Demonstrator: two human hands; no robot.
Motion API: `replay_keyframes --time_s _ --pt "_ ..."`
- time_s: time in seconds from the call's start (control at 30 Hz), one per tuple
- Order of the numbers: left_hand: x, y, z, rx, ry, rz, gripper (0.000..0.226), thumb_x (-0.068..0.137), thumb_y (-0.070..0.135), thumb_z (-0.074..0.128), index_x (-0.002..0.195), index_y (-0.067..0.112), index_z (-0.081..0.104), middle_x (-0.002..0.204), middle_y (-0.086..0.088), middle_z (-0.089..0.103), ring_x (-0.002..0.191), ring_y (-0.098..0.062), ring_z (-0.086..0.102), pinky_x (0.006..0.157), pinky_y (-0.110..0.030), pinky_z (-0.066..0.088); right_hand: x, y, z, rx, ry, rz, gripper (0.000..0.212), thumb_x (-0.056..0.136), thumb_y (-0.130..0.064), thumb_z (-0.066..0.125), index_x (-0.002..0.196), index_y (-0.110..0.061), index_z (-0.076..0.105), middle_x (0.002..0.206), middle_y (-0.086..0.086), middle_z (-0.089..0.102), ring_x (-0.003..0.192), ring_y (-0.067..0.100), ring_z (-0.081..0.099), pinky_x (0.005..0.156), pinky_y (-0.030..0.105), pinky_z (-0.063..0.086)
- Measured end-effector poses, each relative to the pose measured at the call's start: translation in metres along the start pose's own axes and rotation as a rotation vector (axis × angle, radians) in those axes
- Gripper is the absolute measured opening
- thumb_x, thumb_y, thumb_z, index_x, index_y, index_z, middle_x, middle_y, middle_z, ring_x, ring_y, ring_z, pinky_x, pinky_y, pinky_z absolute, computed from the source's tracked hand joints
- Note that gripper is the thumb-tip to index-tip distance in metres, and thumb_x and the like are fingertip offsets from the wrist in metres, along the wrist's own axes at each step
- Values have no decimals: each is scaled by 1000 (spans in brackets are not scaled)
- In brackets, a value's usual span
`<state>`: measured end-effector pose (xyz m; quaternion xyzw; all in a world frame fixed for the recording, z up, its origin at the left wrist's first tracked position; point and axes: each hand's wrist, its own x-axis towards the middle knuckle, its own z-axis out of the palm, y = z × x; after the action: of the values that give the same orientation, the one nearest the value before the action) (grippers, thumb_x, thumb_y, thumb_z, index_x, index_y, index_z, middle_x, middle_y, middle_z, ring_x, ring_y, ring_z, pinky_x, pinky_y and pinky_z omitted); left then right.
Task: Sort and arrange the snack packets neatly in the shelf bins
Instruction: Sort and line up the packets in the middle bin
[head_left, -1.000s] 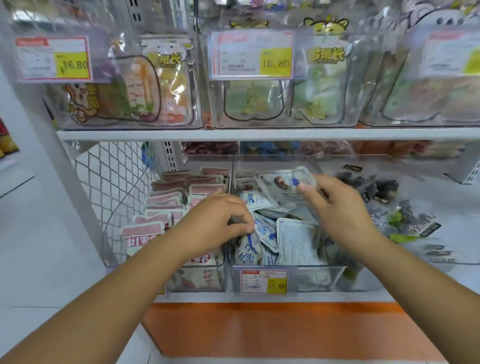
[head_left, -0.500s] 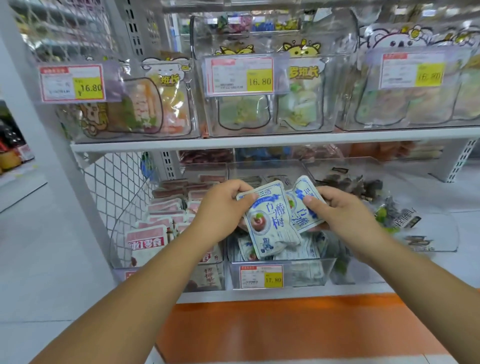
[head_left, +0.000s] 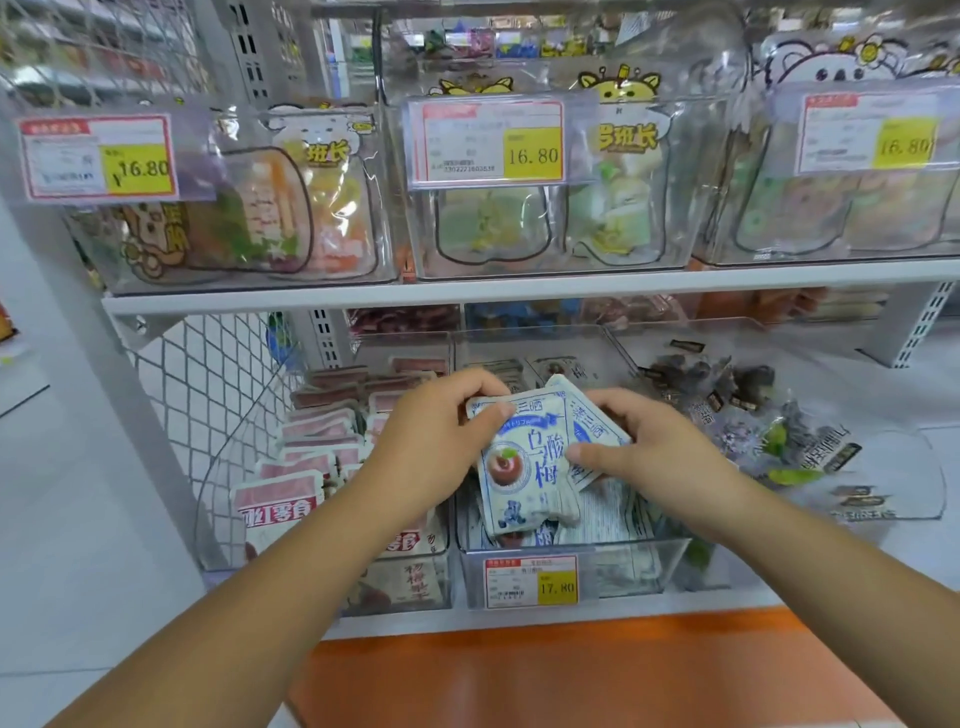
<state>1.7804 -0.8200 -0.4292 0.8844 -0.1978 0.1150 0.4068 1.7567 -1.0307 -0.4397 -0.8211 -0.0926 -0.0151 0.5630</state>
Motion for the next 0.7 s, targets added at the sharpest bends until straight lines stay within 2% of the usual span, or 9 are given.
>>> replay_keyframes --time_s 0.1,0.2,0.23,0.3,0.37,0.47,0.57,0.63,0.7 --pt "-5 -5 0 102 18 93 10 90 28 63 84 34 58 101 19 58 92 6 52 78 -2 33 2 1 -1 -140 -55 15 32 79 -20 77 105 -34 65 98 -7 72 88 18 68 82 41 56" --pt "-9 -6 -4 192 -127 106 11 88 34 66 95 33 58 122 19 55 109 4 49 97 -16 37 4 0 -7 -295 -214 76 50 71 -43 77 118 -39 61 120 -15 64 104 9 63 95 42 51" --pt "-12 -3 -5 216 -191 91 26 86 39 67 108 35 54 129 20 51 116 3 48 100 -20 38 4 0 -6 -327 -246 99 53 72 -46 75 122 -39 59 124 -16 61 105 5 62 96 39 50" --pt "-17 2 -2 278 -324 78 68 82 47 69 139 41 31 146 19 37 130 -1 39 106 -22 33 6 1 -1 -291 -313 90 42 82 -31 73 122 -34 60 116 -15 66 92 -1 64 89 31 52" --pt "-21 6 3 423 -406 135 87 85 48 65 150 42 7 153 17 28 136 -5 31 106 -22 27 5 0 7 -296 -390 40 41 87 -18 70 123 -33 58 110 -10 69 77 -7 61 77 22 51" --pt "-17 2 5 519 -412 186 77 87 48 62 150 38 18 144 12 42 129 -10 36 105 -27 32 7 -12 -7 -355 -431 11 39 87 -19 70 120 -37 60 109 -14 68 84 -8 61 84 19 48" --pt "-11 -2 2 574 -427 230 49 84 54 63 126 32 51 105 13 52 104 -10 47 90 -34 45 9 -28 -32 -690 -263 -84 29 89 -23 67 115 -34 65 106 -24 62 100 -8 56 88 13 44" --pt "-10 0 2 644 -456 260 40 85 58 59 110 27 52 91 13 45 93 -10 45 81 -34 45 10 -24 -30 -1020 -289 -120 43 87 -39 66 129 -39 54 123 -18 56 118 3 48 96 20 37" --pt "-12 5 1 703 -485 276 36 88 58 55 98 25 44 87 11 45 88 -12 45 76 -34 45 11 -8 -20 -1142 -349 -50 62 83 -50 66 138 -40 40 131 -7 54 121 15 47 101 32 38"
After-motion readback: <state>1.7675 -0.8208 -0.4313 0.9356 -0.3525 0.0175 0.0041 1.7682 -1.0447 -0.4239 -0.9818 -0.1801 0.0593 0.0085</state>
